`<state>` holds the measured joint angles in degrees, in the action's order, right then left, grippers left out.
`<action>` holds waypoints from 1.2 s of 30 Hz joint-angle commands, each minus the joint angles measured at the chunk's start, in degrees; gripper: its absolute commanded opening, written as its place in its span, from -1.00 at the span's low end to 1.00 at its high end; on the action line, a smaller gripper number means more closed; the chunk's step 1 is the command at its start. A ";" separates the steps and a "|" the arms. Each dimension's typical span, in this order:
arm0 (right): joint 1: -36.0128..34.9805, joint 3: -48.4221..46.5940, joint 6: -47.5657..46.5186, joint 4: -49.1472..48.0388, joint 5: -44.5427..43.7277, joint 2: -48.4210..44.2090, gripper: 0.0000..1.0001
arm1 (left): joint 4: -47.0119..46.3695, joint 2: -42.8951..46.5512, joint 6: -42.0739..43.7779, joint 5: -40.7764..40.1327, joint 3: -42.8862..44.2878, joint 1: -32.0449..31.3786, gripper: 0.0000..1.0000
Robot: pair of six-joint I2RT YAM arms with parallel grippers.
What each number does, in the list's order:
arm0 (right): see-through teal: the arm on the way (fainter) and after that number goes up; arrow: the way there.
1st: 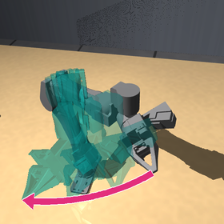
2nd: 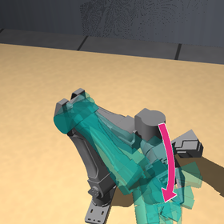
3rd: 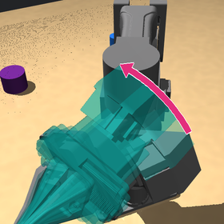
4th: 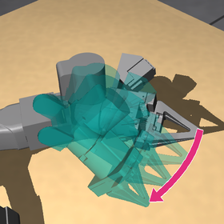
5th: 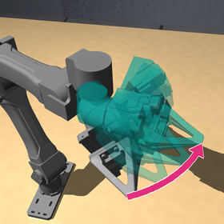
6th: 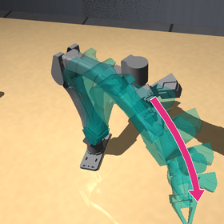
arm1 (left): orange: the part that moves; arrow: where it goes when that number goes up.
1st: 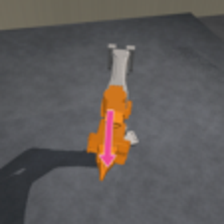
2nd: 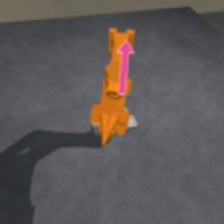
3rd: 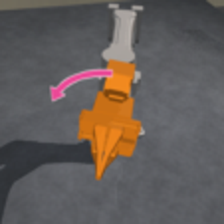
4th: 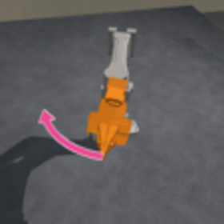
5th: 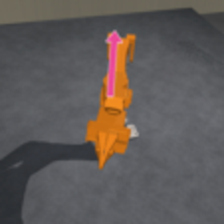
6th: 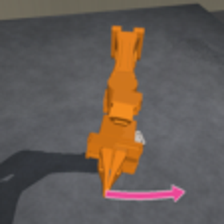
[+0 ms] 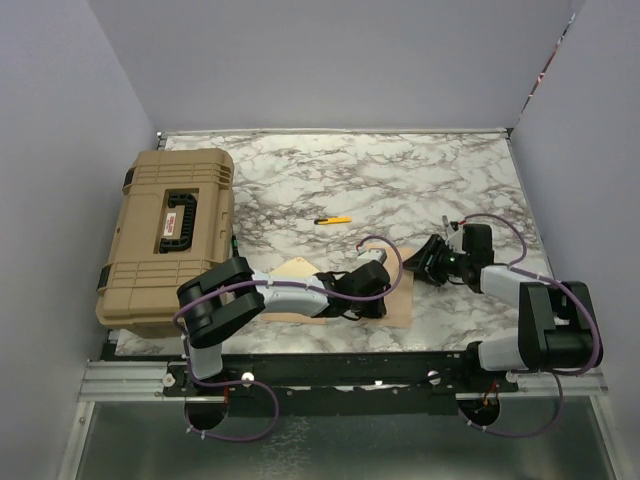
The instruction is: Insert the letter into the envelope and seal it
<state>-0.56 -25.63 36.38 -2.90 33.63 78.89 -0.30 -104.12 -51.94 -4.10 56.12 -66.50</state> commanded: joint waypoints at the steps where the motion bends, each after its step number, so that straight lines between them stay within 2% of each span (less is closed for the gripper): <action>1: 0.73 2.03 0.01 -6.90 5.66 2.85 0.05 | 9.98 -1.13 1.88 -0.68 -2.09 -0.38 -0.63; 6: 0.73 2.74 0.49 -9.01 7.03 4.89 -0.01 | 9.91 -1.92 1.32 -1.13 -1.72 -0.36 -0.69; 9: 0.73 3.83 1.71 -11.91 9.02 6.36 -0.13 | 9.96 -1.57 1.57 -1.64 -1.50 -0.35 -0.70; 10: 0.73 4.02 2.13 -12.59 9.56 6.77 -0.22 | 9.96 -1.30 1.81 -1.82 -1.39 -0.36 -0.70; 14: 0.73 4.12 2.34 -12.73 10.15 5.96 -0.90 | 9.94 0.23 2.12 -2.22 -0.85 -0.38 -0.70; 16: 0.73 3.94 2.00 -10.97 9.16 4.02 -0.99 | 10.15 1.53 2.12 -2.11 -0.24 -0.31 -0.67; 18: 0.73 3.71 1.98 -9.32 8.45 0.74 -0.99 | 10.89 3.69 1.73 -2.12 0.87 -0.05 -0.46; 24: 0.73 -1.08 3.47 -2.18 4.36 -12.08 -0.99 | 14.96 14.52 0.65 -6.64 5.18 2.19 0.56; 26: 0.73 -3.43 4.41 -0.41 3.75 -14.59 -0.99 | 15.43 18.14 0.53 -7.22 6.35 4.24 0.76; 29: 0.73 -8.42 6.38 3.49 4.39 -16.61 -0.99 | 15.45 22.72 1.78 -5.33 8.51 8.32 0.97; 33: 0.73 -13.54 10.39 4.78 5.64 -19.36 -0.99 | 15.35 26.39 3.11 0.40 11.03 15.05 0.98; 36: 0.73 -16.41 15.06 0.70 7.47 -20.88 -1.00 | 15.38 26.28 5.10 8.89 14.28 20.84 0.98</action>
<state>-0.25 -38.26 44.93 -1.30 39.35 60.12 13.39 -78.06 -50.04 -6.15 66.76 -52.14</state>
